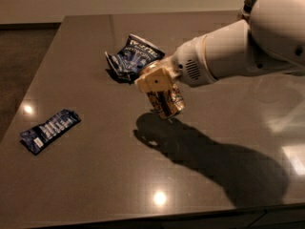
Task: Place orange can upright
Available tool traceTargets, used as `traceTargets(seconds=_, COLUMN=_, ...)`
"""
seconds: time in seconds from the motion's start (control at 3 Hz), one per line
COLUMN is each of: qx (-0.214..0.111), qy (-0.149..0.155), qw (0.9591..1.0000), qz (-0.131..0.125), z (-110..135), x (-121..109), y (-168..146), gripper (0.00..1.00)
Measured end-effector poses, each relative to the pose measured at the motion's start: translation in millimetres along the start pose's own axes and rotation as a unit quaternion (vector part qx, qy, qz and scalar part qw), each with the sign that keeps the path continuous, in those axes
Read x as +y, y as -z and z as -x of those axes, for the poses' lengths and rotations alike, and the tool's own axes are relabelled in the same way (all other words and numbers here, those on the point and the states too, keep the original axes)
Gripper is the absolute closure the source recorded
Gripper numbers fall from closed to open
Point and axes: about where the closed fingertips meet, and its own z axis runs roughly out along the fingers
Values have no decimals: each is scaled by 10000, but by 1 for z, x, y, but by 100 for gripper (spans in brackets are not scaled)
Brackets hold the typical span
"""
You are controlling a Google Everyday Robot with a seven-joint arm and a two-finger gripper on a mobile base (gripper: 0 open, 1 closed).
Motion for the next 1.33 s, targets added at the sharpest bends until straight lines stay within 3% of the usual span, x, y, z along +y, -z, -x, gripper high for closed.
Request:
traceTargets(seconds=0.33, qx=-869, qy=25, qw=9962, qz=-58, z=10, x=-22, y=15, gripper=100)
traceTargets(seconds=0.67, qx=-1599, qy=156, qw=9869, qz=-175, z=14, x=-41, y=31, gripper=100)
traceTargets(seconds=1.0, qx=-2339, qy=378, qw=9699, qz=-564, z=4, x=-53, y=44, gripper=100)
traceTargets(seconds=1.33, qx=-2714, qy=546, qw=9577, qz=-785, z=-5, x=-57, y=49, gripper=100)
